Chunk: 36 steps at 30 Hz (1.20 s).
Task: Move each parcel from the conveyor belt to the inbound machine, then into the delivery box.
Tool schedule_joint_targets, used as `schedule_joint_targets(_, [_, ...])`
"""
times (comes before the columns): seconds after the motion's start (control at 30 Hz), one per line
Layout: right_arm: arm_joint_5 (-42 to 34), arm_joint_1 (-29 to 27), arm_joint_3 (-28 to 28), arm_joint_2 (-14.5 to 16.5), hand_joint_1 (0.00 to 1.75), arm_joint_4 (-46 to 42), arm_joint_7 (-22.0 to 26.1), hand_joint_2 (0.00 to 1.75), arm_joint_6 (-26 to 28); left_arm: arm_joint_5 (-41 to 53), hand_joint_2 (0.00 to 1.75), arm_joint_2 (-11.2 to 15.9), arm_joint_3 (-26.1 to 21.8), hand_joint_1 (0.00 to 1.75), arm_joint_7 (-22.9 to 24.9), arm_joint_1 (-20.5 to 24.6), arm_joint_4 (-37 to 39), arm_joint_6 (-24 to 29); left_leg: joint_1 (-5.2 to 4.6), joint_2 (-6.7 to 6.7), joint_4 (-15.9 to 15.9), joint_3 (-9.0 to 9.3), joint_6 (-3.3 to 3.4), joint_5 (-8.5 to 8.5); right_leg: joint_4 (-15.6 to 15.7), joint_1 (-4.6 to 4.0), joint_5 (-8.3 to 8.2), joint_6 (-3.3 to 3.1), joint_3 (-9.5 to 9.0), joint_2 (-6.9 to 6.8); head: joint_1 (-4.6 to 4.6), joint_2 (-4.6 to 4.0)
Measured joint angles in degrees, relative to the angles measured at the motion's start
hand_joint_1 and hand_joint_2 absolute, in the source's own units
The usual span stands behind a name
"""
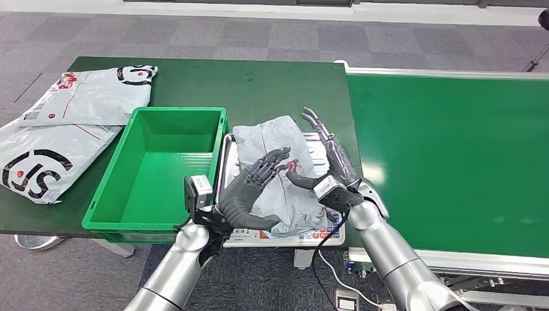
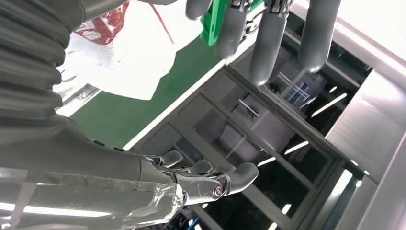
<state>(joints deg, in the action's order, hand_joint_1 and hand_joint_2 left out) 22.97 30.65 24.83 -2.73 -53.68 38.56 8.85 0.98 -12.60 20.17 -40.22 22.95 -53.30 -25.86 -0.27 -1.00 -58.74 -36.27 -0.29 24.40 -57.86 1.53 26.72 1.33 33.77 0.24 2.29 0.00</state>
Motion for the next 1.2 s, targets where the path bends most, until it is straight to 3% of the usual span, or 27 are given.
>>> schedule_joint_targets(0.13, [-3.8,-2.1,-1.1,-0.6,0.00,-4.5,0.7,1.75,6.9,0.0,1.75,0.0,0.0,0.00,0.0,0.0,0.1,0.5,0.00,-0.03,0.0,0.00,0.00,0.00,0.0,0.00,0.00,0.00,-0.01,-0.03,0.00,0.00])
schedule_joint_targets(0.27, [-10.3,-5.8,-3.7,-1.6,0.00,-15.8,0.7,1.75,16.3,0.5,1.75,0.1,0.0,0.00,0.0,0.2,0.8,1.7,-0.01,-0.02,0.0,-0.01,-0.01,0.01,0.0,0.01,0.00,0.00,0.01,0.00,0.00,0.00])
schedule_joint_targets(0.37, [-11.9,-8.0,-5.1,-2.4,0.00,-24.3,0.7,1.75,19.5,2.8,1.75,0.1,0.6,0.00,0.0,1.2,2.3,4.9,-0.03,0.01,0.0,-0.01,0.00,0.03,0.0,0.03,0.01,0.01,0.04,0.02,0.00,0.00])
schedule_joint_targets(0.53, [-10.2,-12.3,-5.9,-2.6,0.00,-34.7,0.7,1.75,19.3,10.2,1.75,0.0,6.4,0.00,0.0,4.1,7.4,17.4,-0.03,0.00,0.0,0.00,0.00,0.03,0.0,0.03,0.02,0.01,0.02,0.01,0.00,0.00])
schedule_joint_targets(0.63, [-9.6,-14.6,-5.9,-2.6,0.00,-38.4,0.7,1.75,19.3,12.6,1.75,-0.1,10.5,0.00,0.0,5.3,10.7,21.9,-0.03,0.04,0.0,0.00,0.00,0.03,0.0,0.03,0.01,0.00,0.03,0.02,0.00,0.00])
schedule_joint_targets(0.83, [-9.3,-16.3,-5.9,-2.6,0.00,-41.6,0.7,1.75,18.5,15.7,1.75,-0.7,15.1,0.00,0.0,7.3,16.4,26.1,-0.03,0.05,0.0,0.00,0.00,0.03,0.0,0.03,0.00,0.00,0.02,0.03,0.00,0.00])
schedule_joint_targets(1.2, [-7.2,-18.0,-6.3,-2.5,0.00,-42.6,0.7,1.75,16.4,22.0,1.75,-2.8,17.5,0.00,0.0,9.7,24.2,31.9,-0.04,0.03,0.0,0.00,0.00,0.03,0.0,0.03,0.01,0.00,0.00,0.02,0.00,0.00])
